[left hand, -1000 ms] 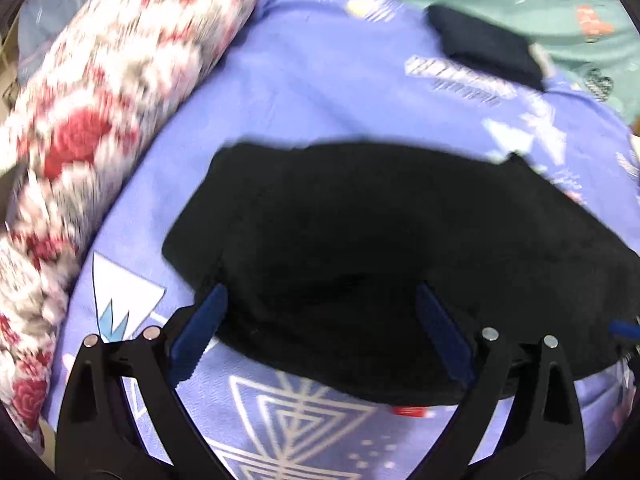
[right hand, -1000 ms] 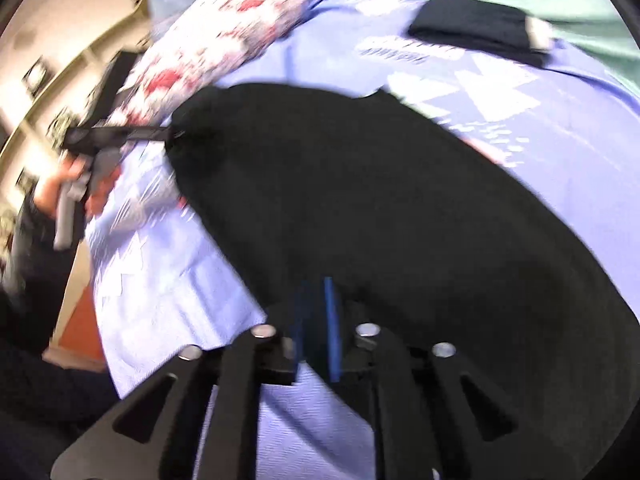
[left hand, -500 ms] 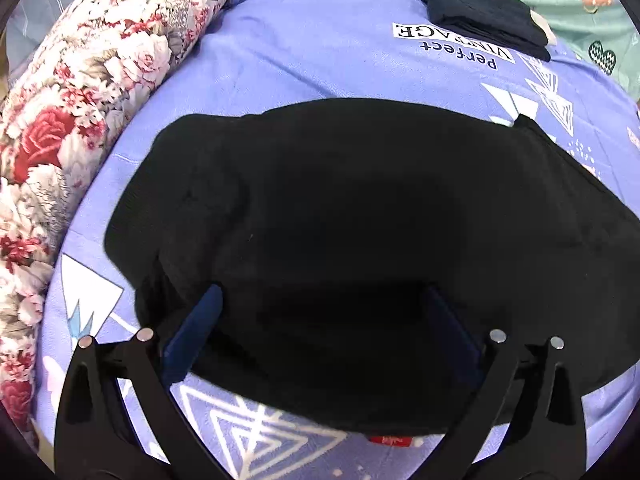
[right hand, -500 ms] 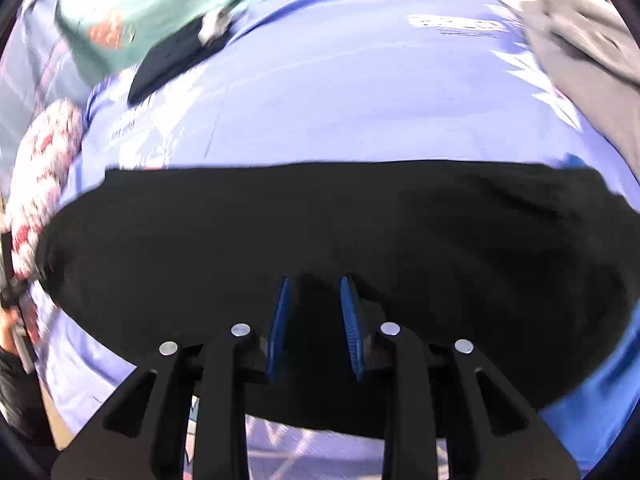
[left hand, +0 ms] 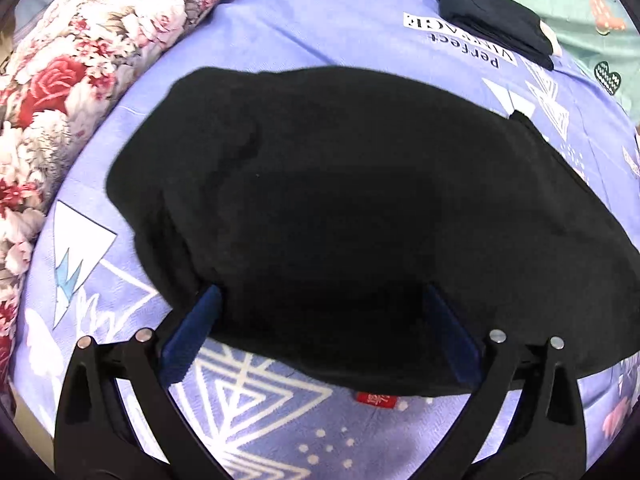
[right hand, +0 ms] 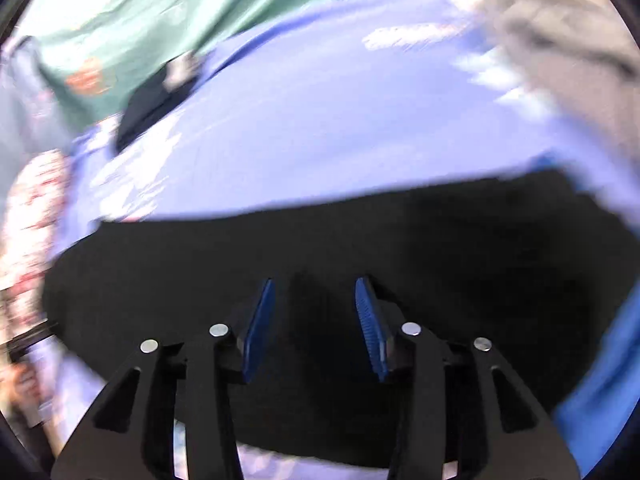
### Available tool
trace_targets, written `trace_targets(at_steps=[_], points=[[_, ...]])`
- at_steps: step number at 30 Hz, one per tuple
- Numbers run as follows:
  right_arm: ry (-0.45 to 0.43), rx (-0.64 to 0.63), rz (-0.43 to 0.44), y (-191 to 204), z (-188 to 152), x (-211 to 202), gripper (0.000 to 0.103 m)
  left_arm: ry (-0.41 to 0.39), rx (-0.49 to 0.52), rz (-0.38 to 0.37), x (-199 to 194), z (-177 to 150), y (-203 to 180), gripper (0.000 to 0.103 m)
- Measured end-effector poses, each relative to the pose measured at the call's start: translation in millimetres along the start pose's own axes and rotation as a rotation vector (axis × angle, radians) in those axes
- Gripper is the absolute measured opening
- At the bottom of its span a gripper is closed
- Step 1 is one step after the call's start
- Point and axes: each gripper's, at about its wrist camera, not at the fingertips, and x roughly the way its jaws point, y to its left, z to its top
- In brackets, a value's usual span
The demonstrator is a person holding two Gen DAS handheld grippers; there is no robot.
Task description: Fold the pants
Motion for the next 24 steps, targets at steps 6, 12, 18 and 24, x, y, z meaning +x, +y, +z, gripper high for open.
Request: trace_targets(at_steps=[6,12,18,24], points=[[0.033,0.007,0.128,14,16,13,0.046,-0.099,0.082,-0.082,-30,-1,-38,0.101],[0.091,0.023,0.111,-1,21,38,0.047,-0.028,0.108,-0.071,-2,-2,-59,0.101],[-0.006,0.044,-0.028,-26,16,7,0.05,-0.017,0.134,-0.003,6,-5,-60,0.101],[-0.05,0.038,0.04,-15,2,-24,0.066,-0.05,0.142,-0.052,-15,-10,-68,0.101]])
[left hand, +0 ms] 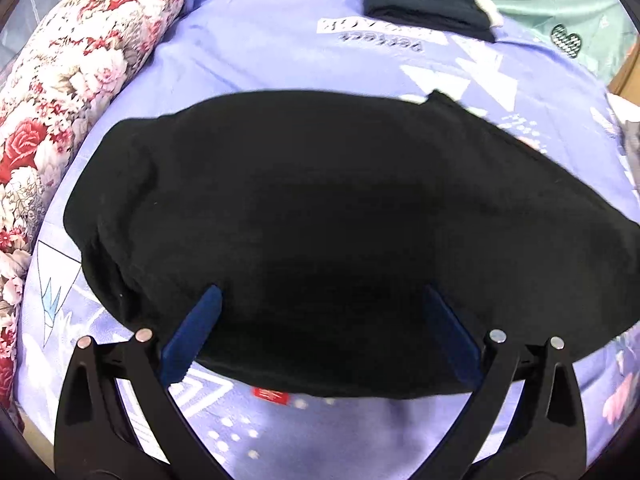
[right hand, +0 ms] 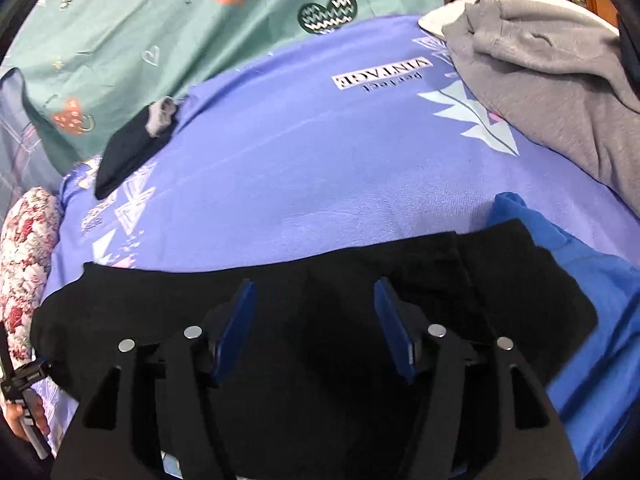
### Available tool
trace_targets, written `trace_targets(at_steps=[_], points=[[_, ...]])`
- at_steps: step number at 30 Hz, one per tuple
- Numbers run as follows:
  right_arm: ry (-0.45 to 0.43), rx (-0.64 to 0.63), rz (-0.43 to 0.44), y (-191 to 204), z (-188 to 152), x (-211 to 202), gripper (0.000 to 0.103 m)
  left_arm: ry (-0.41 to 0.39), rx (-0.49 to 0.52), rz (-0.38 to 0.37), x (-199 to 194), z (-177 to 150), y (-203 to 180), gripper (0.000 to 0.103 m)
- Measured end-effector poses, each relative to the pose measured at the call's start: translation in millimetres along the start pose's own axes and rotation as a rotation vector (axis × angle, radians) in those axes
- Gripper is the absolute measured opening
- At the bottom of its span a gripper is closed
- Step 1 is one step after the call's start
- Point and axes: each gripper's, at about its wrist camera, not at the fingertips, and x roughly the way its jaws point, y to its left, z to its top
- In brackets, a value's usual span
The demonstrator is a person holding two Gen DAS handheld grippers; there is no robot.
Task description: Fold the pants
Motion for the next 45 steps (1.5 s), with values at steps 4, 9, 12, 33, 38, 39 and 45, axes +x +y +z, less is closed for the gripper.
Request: trace_targets(at_steps=[4,9,12,33,38,39,45], points=[[0.039,-0.041,0.034,10,-9,0,0.083,-0.015,0.005,-0.037,-3,-1,-12,0.101],[0.084,-0.081,-0.019,3,-19,10,0.087,0.032,-0.01,-0.014,16,-7,-16,0.101],[0.042,-0.02,-0.023,-1,-20,-3,0.087,0.014,-0.011,-0.003,14,-10,-19,0.101],[0.103,-0.043,0.111,18,-52,-14,0.088,0.005,-0.023,-0.022,2,-13,-19,0.101],[0.114,-0.033,0.071,16,-57,-8,0.088,0.018,0.014,0.028,5,-16,-21,0.101],[0.107,-0.039,0.069,17,-56,-10,0.088,0.026,0.011,0.035,7,-17,-18,0.101],[0.052,-0.007,0.07,6,-50,-32,0.088,0.0,-0.013,0.016,-8,-16,-8,0.101]])
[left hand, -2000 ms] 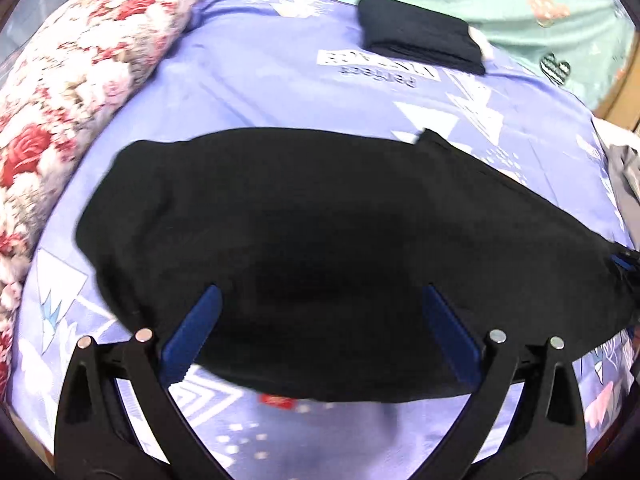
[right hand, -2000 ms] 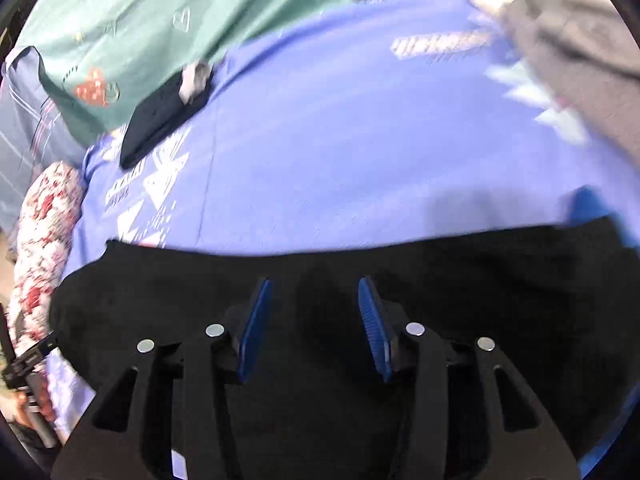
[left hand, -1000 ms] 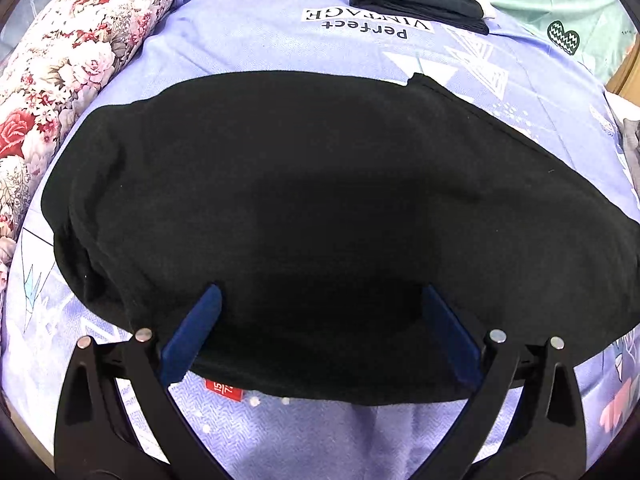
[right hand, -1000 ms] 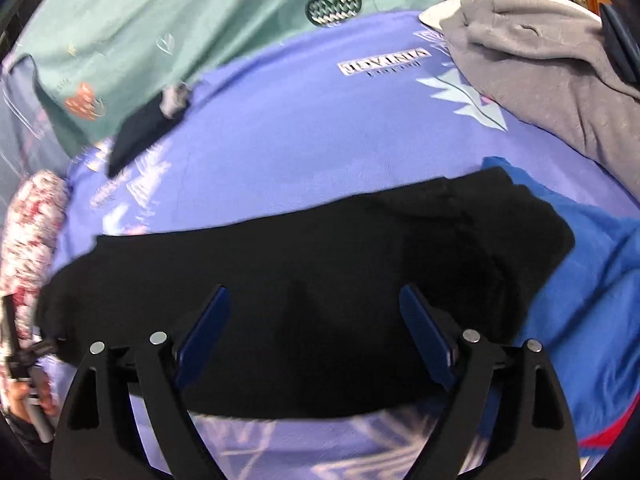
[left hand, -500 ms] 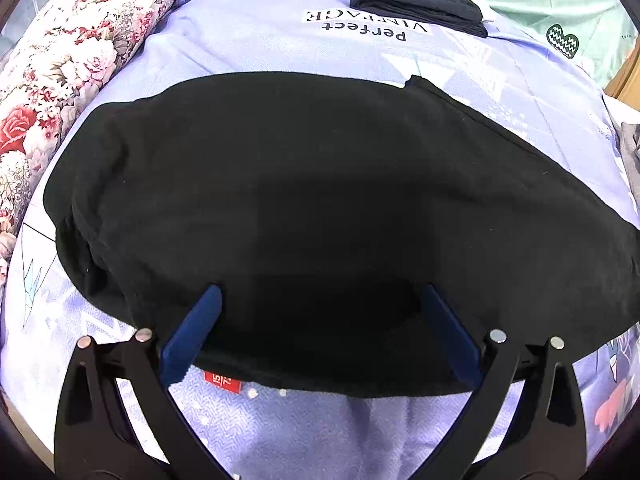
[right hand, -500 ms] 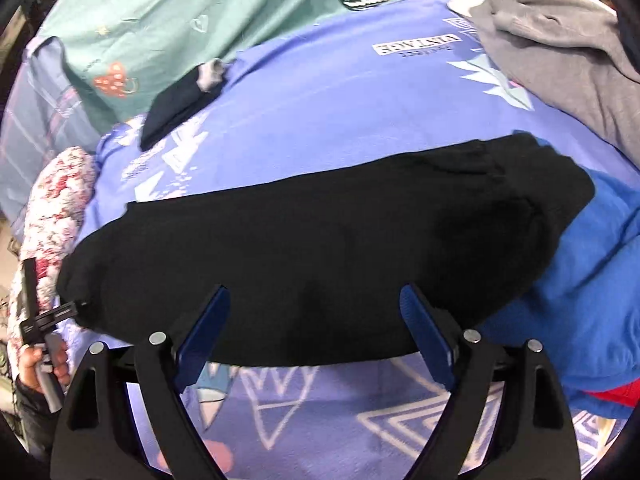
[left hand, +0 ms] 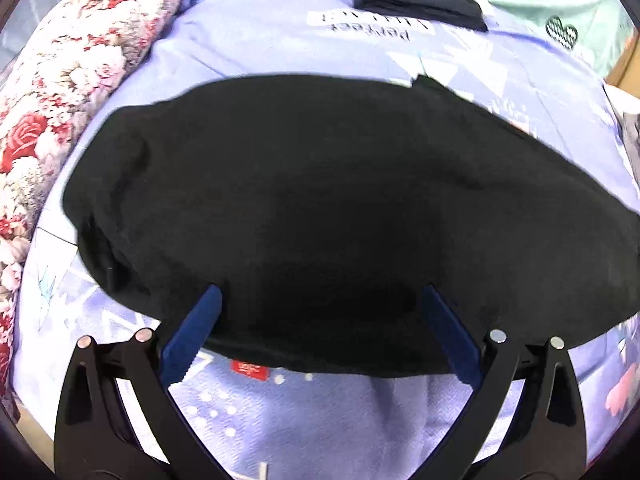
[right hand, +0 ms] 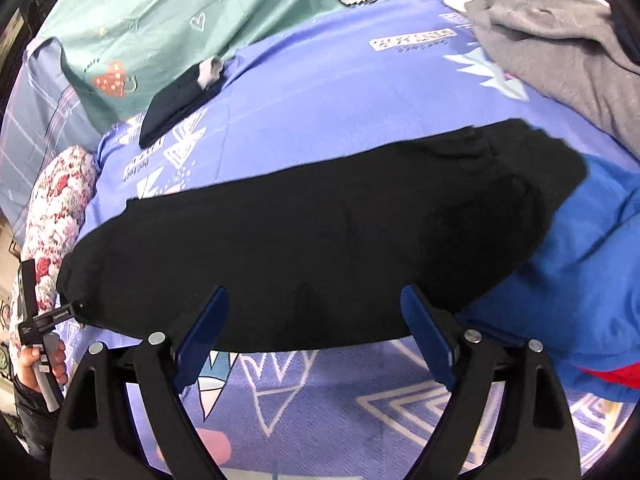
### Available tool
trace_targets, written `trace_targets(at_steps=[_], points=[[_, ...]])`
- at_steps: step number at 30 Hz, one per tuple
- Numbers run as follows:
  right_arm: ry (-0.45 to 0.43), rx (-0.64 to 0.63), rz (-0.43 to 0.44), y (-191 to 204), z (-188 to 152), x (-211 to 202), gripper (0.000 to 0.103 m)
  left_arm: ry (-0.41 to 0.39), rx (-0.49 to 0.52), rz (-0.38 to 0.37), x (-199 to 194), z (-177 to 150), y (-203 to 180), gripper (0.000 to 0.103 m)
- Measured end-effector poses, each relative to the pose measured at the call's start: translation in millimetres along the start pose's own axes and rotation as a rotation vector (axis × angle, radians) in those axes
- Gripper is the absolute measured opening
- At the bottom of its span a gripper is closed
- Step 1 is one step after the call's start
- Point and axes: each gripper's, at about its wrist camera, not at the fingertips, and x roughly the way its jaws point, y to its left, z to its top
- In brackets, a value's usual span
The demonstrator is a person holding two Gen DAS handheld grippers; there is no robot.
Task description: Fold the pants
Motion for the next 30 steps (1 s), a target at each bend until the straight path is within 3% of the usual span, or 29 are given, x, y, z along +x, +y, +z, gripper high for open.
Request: trace_targets(at_steps=[5,10,14,18,25,30], points=[[-0.107,0.102,-0.051,-31,8,-35,0.088,-0.082,-0.001,-0.051,-25,10,-4,0.101],[-0.18,0.197,-0.13,-64,9,-63,0.088,-0.049,0.032,-0.069,-9,10,-22,0.101],[-0.158,0.25,-0.154,-81,8,-58,0.088,0.02,0.014,-0.11,15,2,-27,0.101],[-0.134,0.276,-0.142,-86,10,-43,0.088,-0.004,0.082,-0.043,21,-4,-37,0.101],[-0.152,0.24,-0.158,-78,24,-27,0.088,-0.016,0.086,-0.061,20,-5,-37,0.101],[-0.117,0.21,-0.195,-75,33,-7,0.079,-0.036,0.089,-0.06,18,-7,-37,0.101]])
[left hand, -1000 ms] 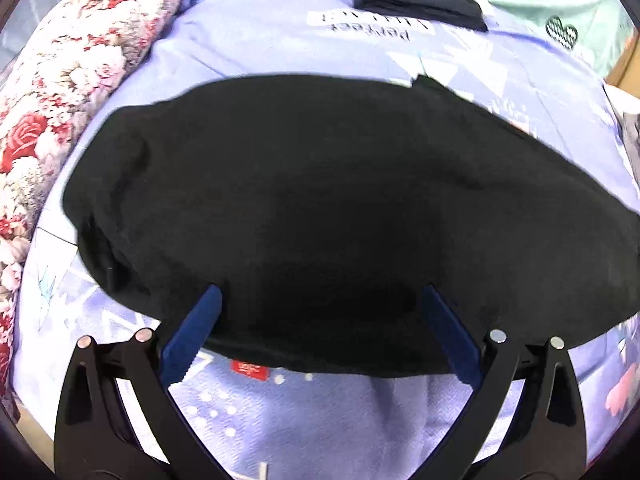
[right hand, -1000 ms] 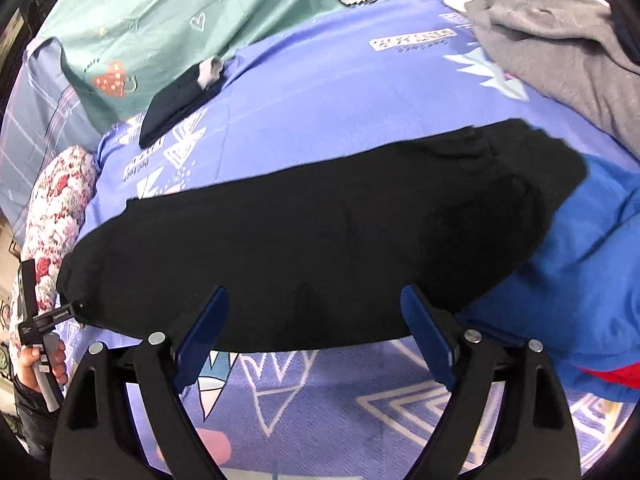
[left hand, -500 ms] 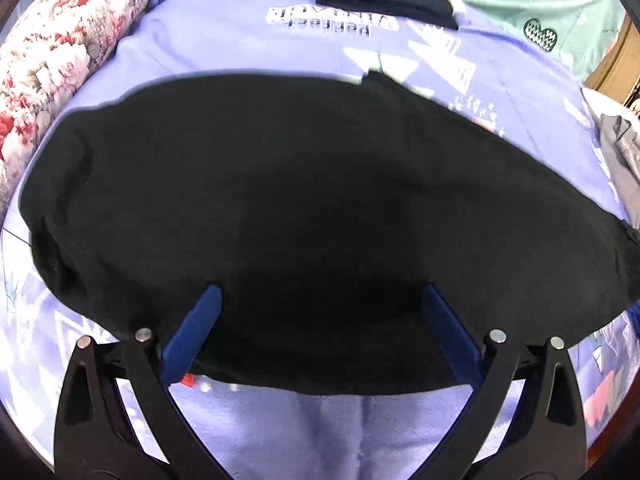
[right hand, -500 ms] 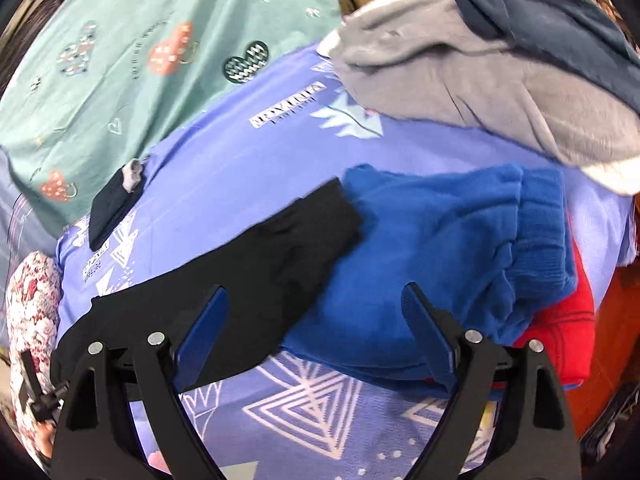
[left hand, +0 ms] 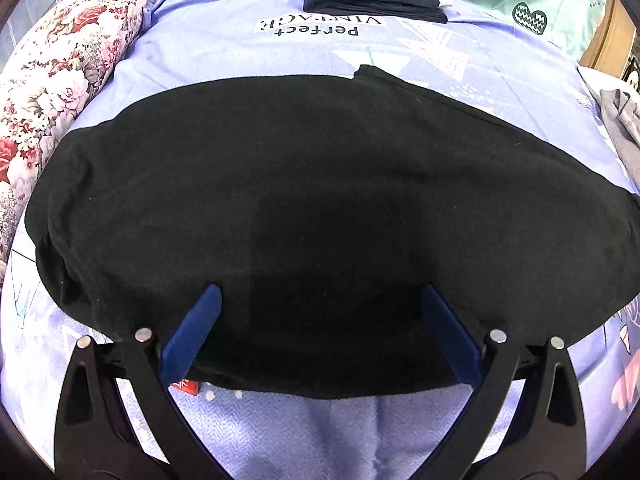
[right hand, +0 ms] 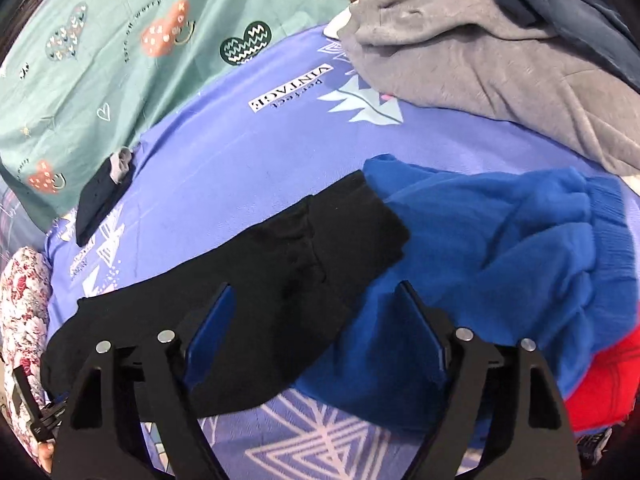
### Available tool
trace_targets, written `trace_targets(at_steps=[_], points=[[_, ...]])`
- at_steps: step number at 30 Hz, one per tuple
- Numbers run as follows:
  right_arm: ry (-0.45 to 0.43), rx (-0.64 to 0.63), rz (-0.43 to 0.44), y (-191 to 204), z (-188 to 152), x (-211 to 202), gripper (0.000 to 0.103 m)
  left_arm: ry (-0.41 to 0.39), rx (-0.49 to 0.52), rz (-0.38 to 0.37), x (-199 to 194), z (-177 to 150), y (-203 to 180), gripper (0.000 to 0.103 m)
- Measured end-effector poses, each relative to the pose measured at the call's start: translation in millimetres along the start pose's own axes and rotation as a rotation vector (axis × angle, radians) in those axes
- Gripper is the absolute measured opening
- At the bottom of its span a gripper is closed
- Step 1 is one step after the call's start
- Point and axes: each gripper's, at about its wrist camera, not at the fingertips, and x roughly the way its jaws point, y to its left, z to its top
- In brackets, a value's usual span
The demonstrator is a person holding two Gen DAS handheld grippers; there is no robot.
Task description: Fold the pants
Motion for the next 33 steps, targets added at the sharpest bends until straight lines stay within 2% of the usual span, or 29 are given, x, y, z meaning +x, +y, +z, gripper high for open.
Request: trace_targets(at_steps=[4,6,9,12,15,18,19,21,26,33], points=[[-0.001,0.0,-0.038,1,7,9,0.064,-0.01,-0.024,-0.018,0,1,4,0.101],[-0.009,-0.017,-0.051,3,9,11,0.05,-0.019,-0.041,-0.031,0,1,7,0.101],[-0.032,-0.066,-0.058,11,8,9,0.039,-0.03,-0.057,-0.048,-2,-1,9,0.101],[-0.068,-0.117,-0.057,21,6,5,0.039,-0.028,-0.05,-0.039,-1,-2,7,0.101],[-0.009,-0.105,-0.057,19,7,19,0.042,-0.024,-0.042,-0.029,0,-2,5,0.101],[0.006,-0.082,-0.055,15,8,27,0.043,-0.026,-0.048,-0.035,0,-2,5,0.101],[0.001,-0.079,-0.053,16,9,27,0.042,-0.026,-0.049,-0.037,-1,-2,5,0.101],[-0.001,-0.05,-0.017,14,12,24,0.02,-0.027,-0.05,-0.038,-1,-2,6,0.101],[-0.023,-0.018,0.063,23,22,6,0.018,-0.028,-0.051,-0.041,-1,-2,6,0.101],[-0.086,-0.13,0.161,81,23,-33,0.018,-0.041,-0.074,-0.076,-4,-3,13,0.101]])
